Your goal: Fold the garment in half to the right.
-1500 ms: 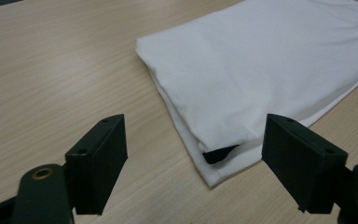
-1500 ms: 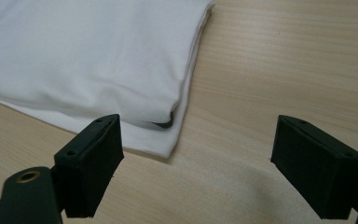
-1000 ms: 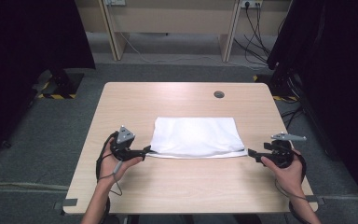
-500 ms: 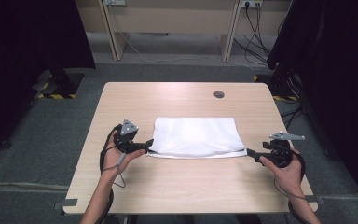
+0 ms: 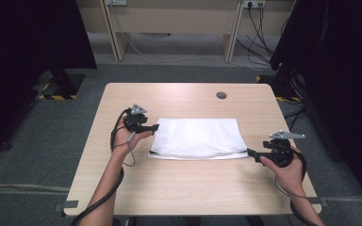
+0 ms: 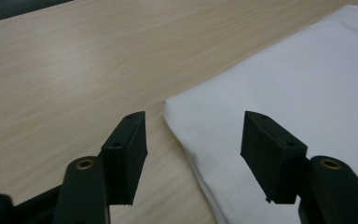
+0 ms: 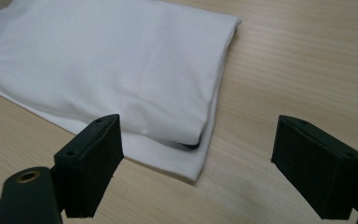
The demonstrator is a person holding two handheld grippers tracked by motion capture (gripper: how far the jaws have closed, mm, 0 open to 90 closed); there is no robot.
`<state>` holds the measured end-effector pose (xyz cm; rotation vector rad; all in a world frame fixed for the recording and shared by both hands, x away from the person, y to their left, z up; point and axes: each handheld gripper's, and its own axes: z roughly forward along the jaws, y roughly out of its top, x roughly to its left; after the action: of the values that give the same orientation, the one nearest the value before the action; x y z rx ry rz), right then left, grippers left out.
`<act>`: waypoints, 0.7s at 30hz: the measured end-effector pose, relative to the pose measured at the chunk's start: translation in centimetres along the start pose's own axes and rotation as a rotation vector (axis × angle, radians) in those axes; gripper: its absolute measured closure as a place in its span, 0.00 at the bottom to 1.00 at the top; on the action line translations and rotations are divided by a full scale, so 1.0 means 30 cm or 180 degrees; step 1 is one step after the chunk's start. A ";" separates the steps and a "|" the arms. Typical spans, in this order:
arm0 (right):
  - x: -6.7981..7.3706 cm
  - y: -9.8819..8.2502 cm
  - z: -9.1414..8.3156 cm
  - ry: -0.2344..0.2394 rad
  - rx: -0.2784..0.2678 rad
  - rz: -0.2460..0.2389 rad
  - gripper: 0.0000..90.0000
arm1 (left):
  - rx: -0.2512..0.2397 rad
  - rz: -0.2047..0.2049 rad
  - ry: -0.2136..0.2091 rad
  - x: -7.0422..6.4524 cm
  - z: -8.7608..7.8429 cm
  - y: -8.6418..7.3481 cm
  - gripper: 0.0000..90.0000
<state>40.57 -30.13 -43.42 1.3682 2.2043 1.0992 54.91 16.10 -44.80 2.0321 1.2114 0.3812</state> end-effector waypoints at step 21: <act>0.026 0.037 0.010 0.0067 0.0040 -0.0152 0.18 | 0.0196 0.0013 -0.0123 -0.013 0.076 -0.015 0.79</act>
<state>41.06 -29.04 -42.68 1.3081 2.2505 1.0895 55.74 14.91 -46.67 2.0851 1.2091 0.3085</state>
